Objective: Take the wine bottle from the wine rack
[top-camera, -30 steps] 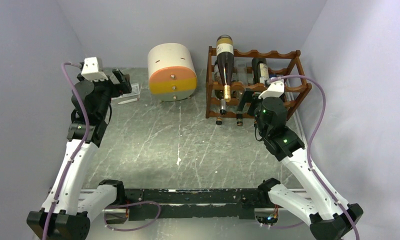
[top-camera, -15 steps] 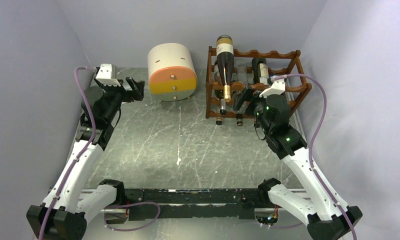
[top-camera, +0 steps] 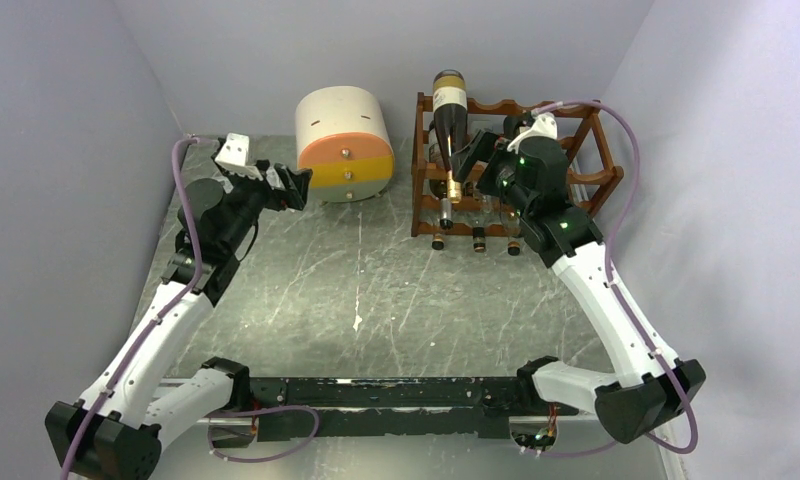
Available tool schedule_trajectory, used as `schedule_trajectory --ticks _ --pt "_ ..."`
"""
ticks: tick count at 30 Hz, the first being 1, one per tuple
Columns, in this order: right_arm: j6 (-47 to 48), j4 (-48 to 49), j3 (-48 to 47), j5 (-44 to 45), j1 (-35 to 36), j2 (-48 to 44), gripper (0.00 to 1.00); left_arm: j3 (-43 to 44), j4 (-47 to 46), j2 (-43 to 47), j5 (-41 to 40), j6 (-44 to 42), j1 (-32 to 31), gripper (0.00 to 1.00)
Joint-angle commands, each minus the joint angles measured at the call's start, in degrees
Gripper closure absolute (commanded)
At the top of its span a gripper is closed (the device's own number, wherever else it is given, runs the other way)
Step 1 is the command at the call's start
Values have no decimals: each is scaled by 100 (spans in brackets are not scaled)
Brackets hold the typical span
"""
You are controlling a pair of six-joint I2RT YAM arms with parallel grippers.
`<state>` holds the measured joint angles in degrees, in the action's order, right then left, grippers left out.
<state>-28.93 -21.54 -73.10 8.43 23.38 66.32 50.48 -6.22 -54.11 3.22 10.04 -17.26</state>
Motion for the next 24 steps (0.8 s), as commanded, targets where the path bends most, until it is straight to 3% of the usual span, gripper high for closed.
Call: schedule_trajectory --ticks 1,12,24 --pt "282 48 -251 -519 -107 136 0 -43 -284 55 -166 -211 -192 1" --pt "789 -1122 -1789 164 -105 1406 0 -98 -302 67 -412 -379 -430 1" --pt "1201 -1620 -3214 895 -64 2978 0 -126 -302 42 -597 -453 -542 1"
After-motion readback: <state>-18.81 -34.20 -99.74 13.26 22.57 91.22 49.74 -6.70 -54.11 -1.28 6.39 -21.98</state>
